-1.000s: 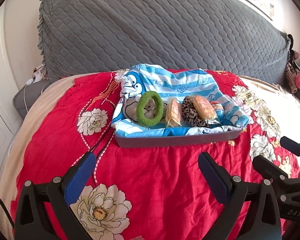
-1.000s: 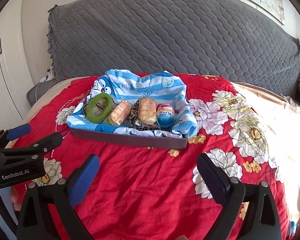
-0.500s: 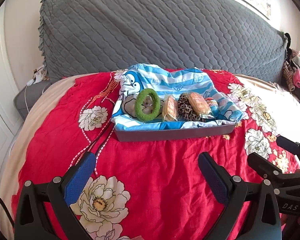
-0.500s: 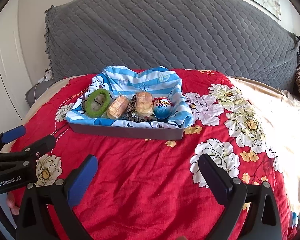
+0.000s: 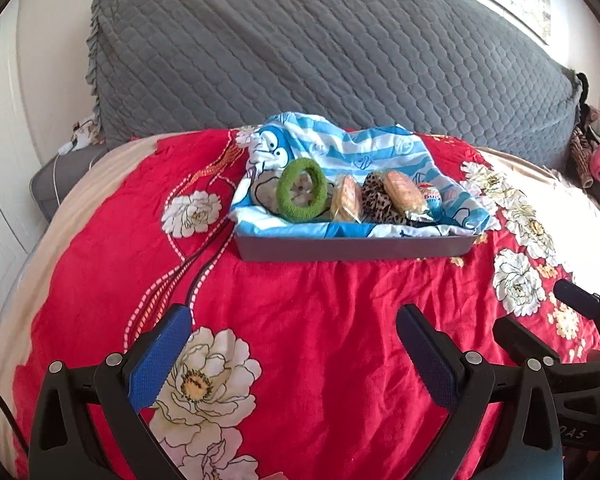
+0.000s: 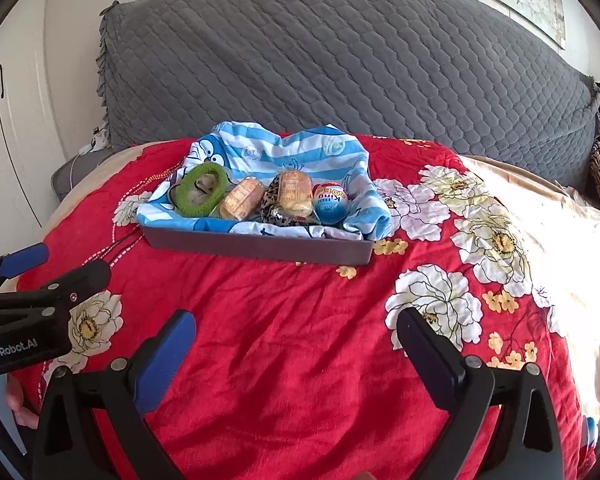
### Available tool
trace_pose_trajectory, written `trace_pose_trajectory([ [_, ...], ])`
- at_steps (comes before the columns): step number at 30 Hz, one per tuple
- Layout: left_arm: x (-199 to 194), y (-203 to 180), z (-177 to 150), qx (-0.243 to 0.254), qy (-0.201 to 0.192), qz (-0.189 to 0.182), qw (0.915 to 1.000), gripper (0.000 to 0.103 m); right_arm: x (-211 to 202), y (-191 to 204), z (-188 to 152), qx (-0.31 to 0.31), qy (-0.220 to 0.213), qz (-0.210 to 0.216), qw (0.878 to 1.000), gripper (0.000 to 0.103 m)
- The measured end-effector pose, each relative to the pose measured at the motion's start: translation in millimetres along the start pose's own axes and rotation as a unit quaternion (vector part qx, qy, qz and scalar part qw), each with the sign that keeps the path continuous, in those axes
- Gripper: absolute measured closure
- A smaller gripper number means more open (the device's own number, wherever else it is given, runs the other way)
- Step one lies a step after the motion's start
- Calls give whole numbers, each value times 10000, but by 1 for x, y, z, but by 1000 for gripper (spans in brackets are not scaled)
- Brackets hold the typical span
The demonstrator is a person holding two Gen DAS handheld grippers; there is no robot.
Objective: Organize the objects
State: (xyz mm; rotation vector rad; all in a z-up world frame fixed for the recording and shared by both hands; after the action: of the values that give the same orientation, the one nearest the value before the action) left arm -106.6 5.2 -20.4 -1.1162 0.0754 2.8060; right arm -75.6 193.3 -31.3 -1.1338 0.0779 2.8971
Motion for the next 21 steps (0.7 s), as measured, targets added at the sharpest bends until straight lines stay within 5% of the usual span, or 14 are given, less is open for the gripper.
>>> trace_pose_trajectory([
  [21,30,-3,-27,137,126,12,9998,1,20,-15,-18,265,107,-99,9995,2],
])
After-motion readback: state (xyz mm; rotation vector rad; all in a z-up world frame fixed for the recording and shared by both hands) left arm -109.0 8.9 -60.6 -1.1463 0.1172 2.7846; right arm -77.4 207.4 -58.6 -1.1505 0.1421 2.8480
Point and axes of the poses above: each gripper's, at about its wrist camera, not at the fingertips, and x roughly the way its jaws point, y to its left, z to its top, the point moved 7 cm from there along x, roughly the way its jaws point, and after that the axes turned 2 degrees about x, right-handed, at the moved point
